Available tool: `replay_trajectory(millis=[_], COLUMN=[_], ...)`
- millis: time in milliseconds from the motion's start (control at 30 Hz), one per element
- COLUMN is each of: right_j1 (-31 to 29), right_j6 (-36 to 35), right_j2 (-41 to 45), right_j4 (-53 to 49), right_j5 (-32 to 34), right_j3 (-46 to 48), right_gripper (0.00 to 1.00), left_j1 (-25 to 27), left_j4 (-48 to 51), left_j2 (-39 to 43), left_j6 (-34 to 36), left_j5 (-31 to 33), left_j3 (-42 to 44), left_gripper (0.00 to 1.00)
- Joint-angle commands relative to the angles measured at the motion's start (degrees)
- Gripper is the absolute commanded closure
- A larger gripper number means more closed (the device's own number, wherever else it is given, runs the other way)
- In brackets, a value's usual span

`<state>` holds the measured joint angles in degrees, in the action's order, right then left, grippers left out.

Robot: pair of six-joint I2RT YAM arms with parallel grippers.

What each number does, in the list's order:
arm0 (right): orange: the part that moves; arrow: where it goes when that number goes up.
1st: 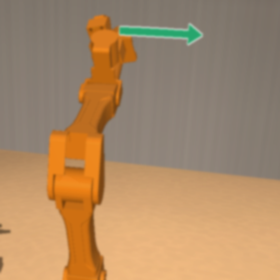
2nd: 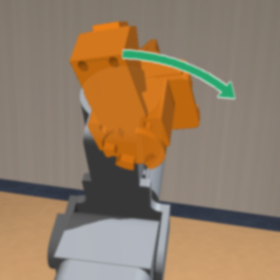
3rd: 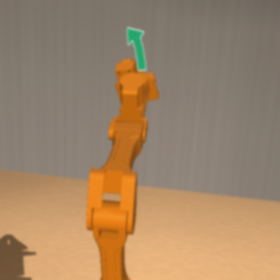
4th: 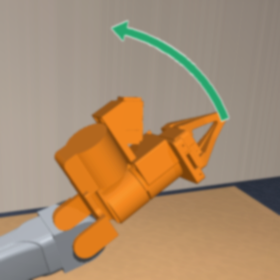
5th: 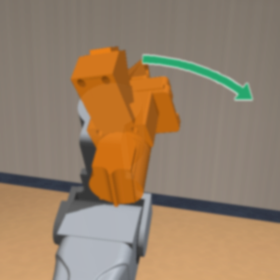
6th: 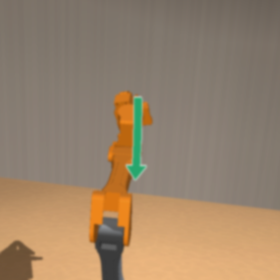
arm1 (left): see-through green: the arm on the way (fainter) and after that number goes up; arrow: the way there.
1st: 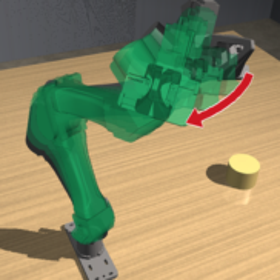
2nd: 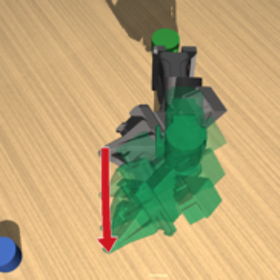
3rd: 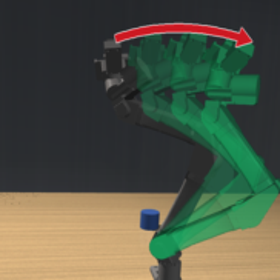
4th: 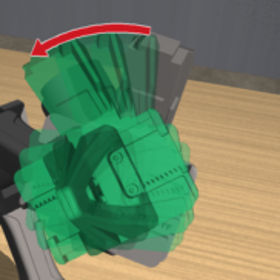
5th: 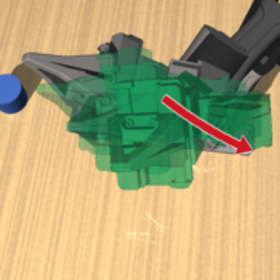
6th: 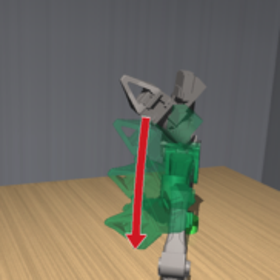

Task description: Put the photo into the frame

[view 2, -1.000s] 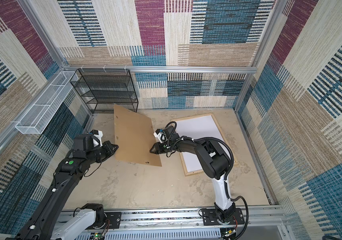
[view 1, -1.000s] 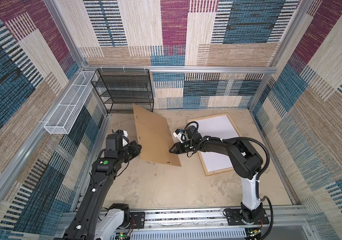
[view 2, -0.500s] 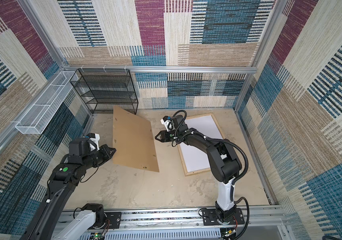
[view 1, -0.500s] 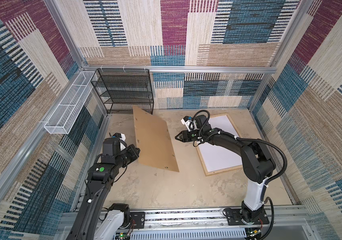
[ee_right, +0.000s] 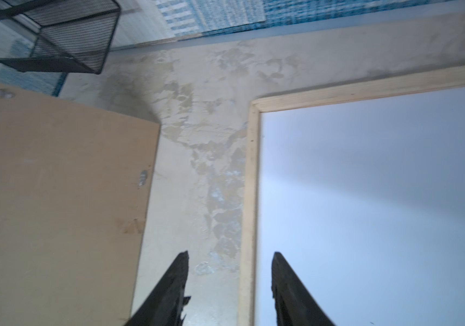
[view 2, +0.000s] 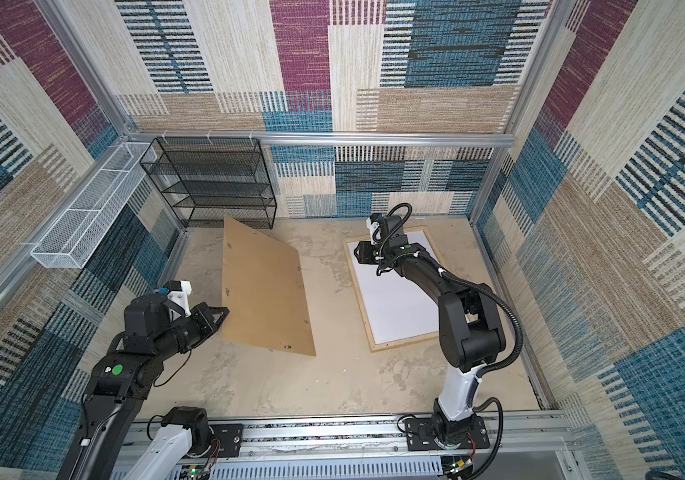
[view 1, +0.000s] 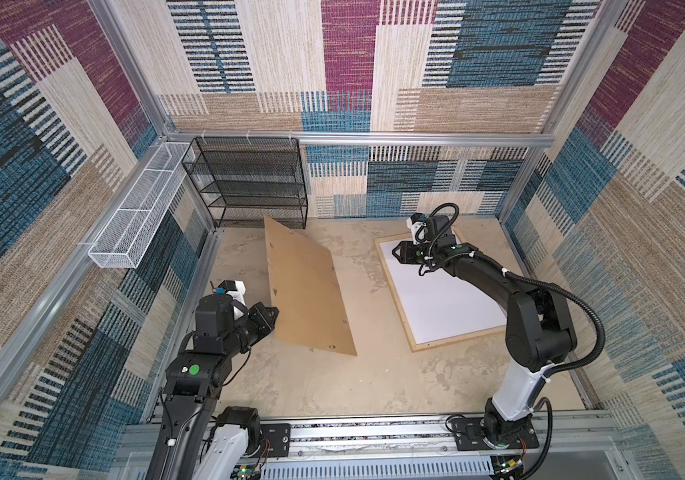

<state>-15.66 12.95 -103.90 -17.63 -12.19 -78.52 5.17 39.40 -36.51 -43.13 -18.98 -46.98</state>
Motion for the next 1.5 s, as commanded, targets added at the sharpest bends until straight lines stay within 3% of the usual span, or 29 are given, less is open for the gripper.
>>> replay_trajectory(millis=[0,300,467,600,733,933,1467], right_j1=[2.57,11.27,16.66,20.21,23.42,28.31,31.16], right_j6=[-2.06,-3.62,-3.64,-3.89,-4.25,-4.75,-6.28], right_j2=[0.12,-4.71,-8.79,-12.08,-13.08,-13.77,-16.47], right_j4=[-2.48,-4.84,-6.12,-8.34,-8.73,-7.88,-5.44], right_j5=[9.59,15.56,13.84,14.49,14.2,8.85,-6.88], right_j3=[-0.67,-3.99,-7.86,-11.13,-11.33,-10.92,-10.14], right_gripper=[0.48,0.42,0.34,0.34,0.34,0.33,0.34], left_j1=[-0.02,-0.07,-0.05,-0.07,-0.07,0.35,11.44], left_j4=[-6.65,-14.91,-22.18,-33.54,-37.02,-44.74,-59.03], left_j2=[2.46,4.88,5.56,6.02,6.04,3.4,-7.48], left_j6=[-3.16,-9.54,-14.52,-20.69,-21.09,-23.5,-22.74], left_j5=[-2.85,-8.09,-10.55,-12.31,-11.75,-12.98,-8.17], left_j3=[0.39,2.33,4.63,10.2,11.75,13.72,15.45], left_gripper=[1.0,1.0,1.0,1.0,1.0,1.0,1.0])
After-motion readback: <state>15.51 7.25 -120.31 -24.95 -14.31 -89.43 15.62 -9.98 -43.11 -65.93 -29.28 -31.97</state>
